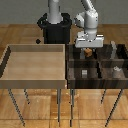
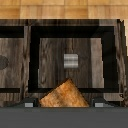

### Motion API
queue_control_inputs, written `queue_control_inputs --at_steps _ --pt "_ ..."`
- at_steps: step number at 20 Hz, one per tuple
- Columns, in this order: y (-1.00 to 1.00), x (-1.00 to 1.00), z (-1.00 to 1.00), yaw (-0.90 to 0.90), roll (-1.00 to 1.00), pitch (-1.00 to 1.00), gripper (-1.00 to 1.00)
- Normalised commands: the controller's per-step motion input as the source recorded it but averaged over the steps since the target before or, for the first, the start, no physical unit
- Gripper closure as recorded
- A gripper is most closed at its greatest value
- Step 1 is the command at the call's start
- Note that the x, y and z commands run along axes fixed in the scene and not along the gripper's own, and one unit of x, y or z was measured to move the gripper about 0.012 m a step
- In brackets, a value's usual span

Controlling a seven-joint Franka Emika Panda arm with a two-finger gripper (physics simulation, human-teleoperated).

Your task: Place the loaf of bread into the appropriate compartment.

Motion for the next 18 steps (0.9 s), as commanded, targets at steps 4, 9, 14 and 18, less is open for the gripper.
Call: queue_control_inputs --at_steps 4,9,14,18 --pt "0.00 0.00 0.00 0.00 0.00 0.00 -1.00" --pt "0.00 0.00 0.00 0.00 0.00 0.00 -1.00" --pt "0.00 0.00 0.00 0.00 0.00 0.00 -1.00" --pt "0.00 0.00 0.00 0.00 0.00 0.00 -1.00"
